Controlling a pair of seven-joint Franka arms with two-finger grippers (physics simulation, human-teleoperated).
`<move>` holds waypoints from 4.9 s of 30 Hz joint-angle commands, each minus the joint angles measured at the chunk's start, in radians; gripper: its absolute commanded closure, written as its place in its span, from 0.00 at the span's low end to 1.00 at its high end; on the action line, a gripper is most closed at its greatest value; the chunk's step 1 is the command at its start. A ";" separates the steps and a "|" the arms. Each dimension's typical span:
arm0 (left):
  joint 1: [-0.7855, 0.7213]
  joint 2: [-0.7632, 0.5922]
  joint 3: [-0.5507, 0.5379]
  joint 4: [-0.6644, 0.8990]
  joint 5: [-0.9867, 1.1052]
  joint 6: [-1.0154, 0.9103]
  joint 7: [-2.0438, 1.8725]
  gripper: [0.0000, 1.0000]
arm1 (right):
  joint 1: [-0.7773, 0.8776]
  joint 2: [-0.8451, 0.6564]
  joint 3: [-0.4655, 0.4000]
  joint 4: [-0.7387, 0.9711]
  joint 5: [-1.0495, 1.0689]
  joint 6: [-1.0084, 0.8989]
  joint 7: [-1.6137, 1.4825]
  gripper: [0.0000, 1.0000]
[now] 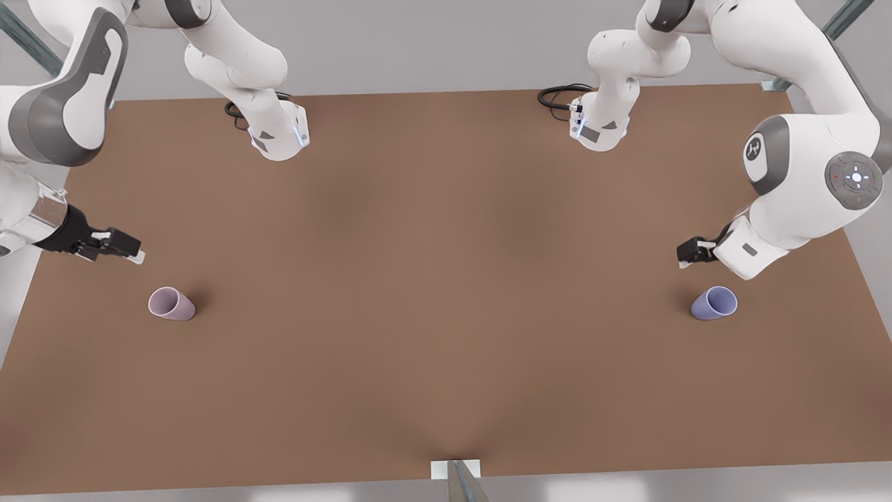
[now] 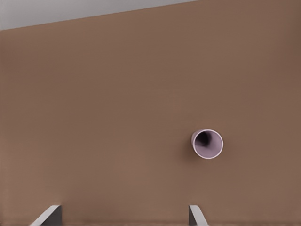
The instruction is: Stack the cups, with the pink cup at the bottom and the purple cup at the top
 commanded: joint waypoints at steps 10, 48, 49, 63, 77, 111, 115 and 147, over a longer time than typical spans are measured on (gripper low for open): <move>0.002 0.020 0.011 -0.004 -0.002 0.014 0.016 0.00 | -0.007 -0.001 0.000 -0.219 -0.045 0.140 -0.104 0.00; 0.005 0.060 0.014 -0.001 0.000 0.023 0.009 0.00 | -0.103 0.324 -0.207 -0.569 0.106 0.880 -0.863 0.00; 0.005 0.060 0.014 -0.001 0.000 0.023 0.009 0.00 | -0.111 0.341 -0.207 -0.570 0.107 0.884 -0.877 0.00; 0.008 0.064 0.023 0.001 0.000 0.023 0.006 0.00 | -0.117 0.334 -0.199 -0.586 0.107 0.845 -0.863 0.79; 0.009 0.081 0.060 0.002 0.001 0.026 0.007 0.00 | 0.350 0.089 0.019 -0.454 0.124 0.313 0.231 0.79; 0.178 0.236 0.077 -0.341 -0.037 0.621 0.023 0.00 | 0.978 0.884 -0.078 0.415 0.155 0.537 1.054 0.79; 0.179 0.242 0.078 -0.412 -0.037 0.714 0.023 0.00 | 0.963 0.881 -0.077 0.415 0.187 0.535 1.056 0.24; 0.186 0.299 0.100 -0.441 -0.066 0.700 0.021 0.72 | 0.096 0.003 0.014 -0.047 -0.150 0.052 -0.078 0.00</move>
